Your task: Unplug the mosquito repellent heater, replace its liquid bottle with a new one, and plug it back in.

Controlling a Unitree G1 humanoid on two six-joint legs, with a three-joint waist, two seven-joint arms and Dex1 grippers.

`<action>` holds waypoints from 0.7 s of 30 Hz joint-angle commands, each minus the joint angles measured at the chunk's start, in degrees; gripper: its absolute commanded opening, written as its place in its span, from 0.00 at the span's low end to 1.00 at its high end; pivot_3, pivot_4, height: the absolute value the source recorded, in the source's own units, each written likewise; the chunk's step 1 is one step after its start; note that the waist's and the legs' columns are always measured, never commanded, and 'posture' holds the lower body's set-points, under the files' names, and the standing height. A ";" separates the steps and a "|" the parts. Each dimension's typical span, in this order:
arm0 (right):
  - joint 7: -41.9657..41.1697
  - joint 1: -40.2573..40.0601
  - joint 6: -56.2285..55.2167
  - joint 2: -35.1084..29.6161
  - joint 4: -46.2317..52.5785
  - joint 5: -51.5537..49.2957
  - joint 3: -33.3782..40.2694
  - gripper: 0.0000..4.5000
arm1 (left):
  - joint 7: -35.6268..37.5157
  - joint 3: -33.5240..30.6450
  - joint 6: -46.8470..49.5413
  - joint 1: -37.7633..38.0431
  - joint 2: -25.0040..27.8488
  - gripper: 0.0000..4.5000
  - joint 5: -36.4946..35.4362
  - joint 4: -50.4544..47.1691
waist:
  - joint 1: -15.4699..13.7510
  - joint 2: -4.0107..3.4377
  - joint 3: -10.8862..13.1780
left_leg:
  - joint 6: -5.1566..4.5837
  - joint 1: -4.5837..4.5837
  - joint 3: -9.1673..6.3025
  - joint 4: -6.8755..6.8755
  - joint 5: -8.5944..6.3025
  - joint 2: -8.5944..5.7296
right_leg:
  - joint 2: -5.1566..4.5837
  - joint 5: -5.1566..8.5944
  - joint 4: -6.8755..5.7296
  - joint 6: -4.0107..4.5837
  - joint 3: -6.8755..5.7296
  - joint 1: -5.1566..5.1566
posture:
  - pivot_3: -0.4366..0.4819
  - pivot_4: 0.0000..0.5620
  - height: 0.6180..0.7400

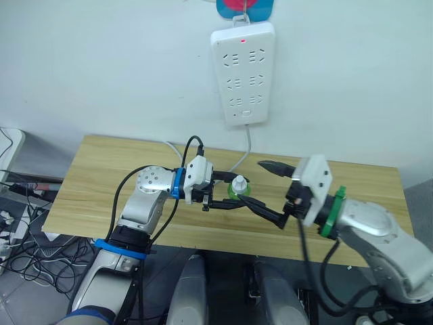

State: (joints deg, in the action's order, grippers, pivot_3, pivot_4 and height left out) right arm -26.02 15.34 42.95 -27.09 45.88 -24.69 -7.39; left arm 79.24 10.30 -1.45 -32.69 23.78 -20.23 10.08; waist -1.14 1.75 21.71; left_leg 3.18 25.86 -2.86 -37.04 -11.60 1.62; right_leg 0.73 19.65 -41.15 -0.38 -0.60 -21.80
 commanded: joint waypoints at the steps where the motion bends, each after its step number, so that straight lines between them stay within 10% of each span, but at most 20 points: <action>1: 3.77 2.17 -1.95 1.84 0.51 4.53 -3.95 0.99 | -0.12 -0.12 -0.87 -0.58 -0.69 0.51 -0.40 -0.29 | 0.00 0.00 0.00 | 0.00 0.01 -0.03 0.01 0.00 0.00 | 0.00 0.00 0.00 0.00 -0.02 0.00 | 0.56 0.62 1.00; 21: 2.65 -1.07 -3.45 1.43 -0.35 6.42 -0.96 0.99 | 0.72 0.02 -0.47 -0.93 -0.89 0.51 -0.59 -0.03 | 0.04 0.00 0.00 | 0.00 0.02 -0.06 0.05 0.00 0.01 | 0.00 0.00 0.04 0.00 -0.06 0.00 | 0.55 0.63 1.00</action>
State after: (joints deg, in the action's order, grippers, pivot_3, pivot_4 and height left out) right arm -23.25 15.60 40.39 -24.69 43.17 -17.71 -12.03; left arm 79.37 10.54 -1.45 -33.58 22.81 -20.10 11.21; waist -1.10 1.75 21.71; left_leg 3.17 25.88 -2.93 -36.99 -11.60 1.63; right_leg 0.73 19.65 -41.11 -0.38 -0.67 -21.80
